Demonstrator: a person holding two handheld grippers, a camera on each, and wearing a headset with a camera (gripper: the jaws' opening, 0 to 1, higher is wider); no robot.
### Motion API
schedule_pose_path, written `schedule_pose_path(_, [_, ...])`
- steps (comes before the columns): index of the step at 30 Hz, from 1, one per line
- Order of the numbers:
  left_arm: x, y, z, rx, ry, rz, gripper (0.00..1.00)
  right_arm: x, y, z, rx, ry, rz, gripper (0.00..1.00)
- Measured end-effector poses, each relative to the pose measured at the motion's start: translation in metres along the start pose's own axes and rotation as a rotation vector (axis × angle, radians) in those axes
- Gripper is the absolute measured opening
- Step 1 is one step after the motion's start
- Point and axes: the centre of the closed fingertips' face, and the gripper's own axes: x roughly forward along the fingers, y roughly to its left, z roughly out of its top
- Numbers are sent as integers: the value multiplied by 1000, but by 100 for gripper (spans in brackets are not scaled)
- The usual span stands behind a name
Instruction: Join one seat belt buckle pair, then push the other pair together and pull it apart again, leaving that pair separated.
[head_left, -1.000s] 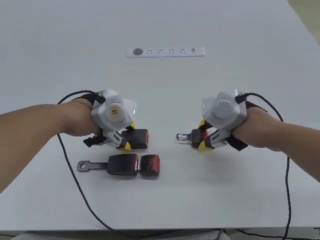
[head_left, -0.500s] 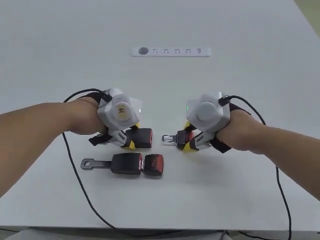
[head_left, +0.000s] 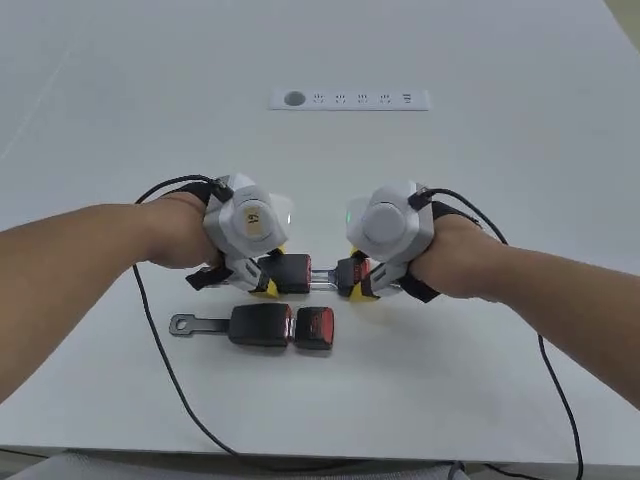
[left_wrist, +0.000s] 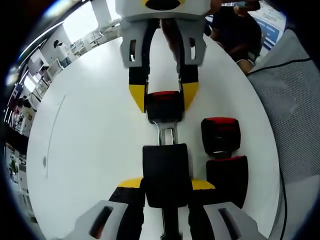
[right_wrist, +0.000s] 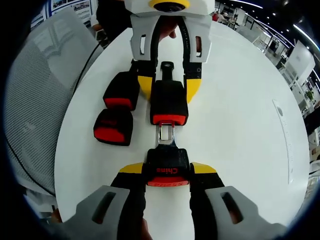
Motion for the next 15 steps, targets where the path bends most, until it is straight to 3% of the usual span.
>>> schedule_pose_path(15, [0,-1,0,-17,-12,0,33,5,-4,11,13,-43,2,30])
